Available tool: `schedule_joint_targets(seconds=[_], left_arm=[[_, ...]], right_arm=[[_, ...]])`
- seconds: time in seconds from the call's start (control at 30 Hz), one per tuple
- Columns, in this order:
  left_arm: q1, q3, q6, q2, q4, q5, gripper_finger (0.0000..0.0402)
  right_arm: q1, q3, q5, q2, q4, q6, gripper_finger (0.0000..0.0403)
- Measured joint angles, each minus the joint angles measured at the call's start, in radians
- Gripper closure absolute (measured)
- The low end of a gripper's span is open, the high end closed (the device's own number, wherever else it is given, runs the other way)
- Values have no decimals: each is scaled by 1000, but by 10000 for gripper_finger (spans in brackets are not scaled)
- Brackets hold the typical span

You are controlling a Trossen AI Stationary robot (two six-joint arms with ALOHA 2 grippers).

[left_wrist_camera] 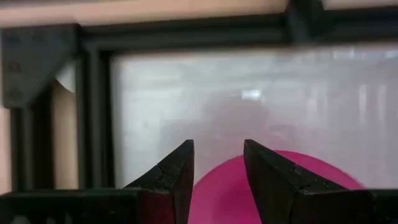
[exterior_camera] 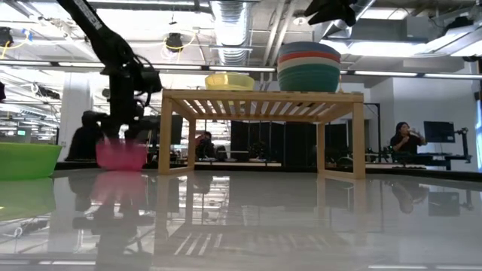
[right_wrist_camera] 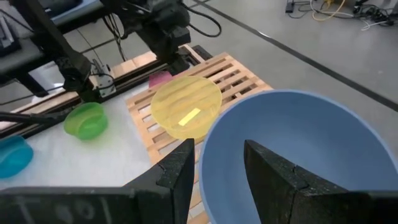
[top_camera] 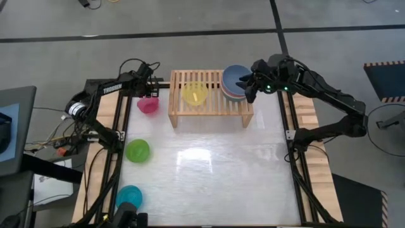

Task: Place and stack bowls onto a shelf
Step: Stack the pink bowl on top of the yellow bowl on the shelf

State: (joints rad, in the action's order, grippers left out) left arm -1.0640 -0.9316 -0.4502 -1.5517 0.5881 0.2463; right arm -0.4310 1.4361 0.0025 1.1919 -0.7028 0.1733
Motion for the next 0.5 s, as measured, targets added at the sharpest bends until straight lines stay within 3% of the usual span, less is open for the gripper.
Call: schedule_joint_targets(seconds=[0.23,0.5], left_arm=[[1,-4,-4,-58,-1,11,276],[4,-4,40,-41,62,-100,276]], right_arm=[[28,0,3,0,-2,13,239],[38,0,5,0,-2,22,239]])
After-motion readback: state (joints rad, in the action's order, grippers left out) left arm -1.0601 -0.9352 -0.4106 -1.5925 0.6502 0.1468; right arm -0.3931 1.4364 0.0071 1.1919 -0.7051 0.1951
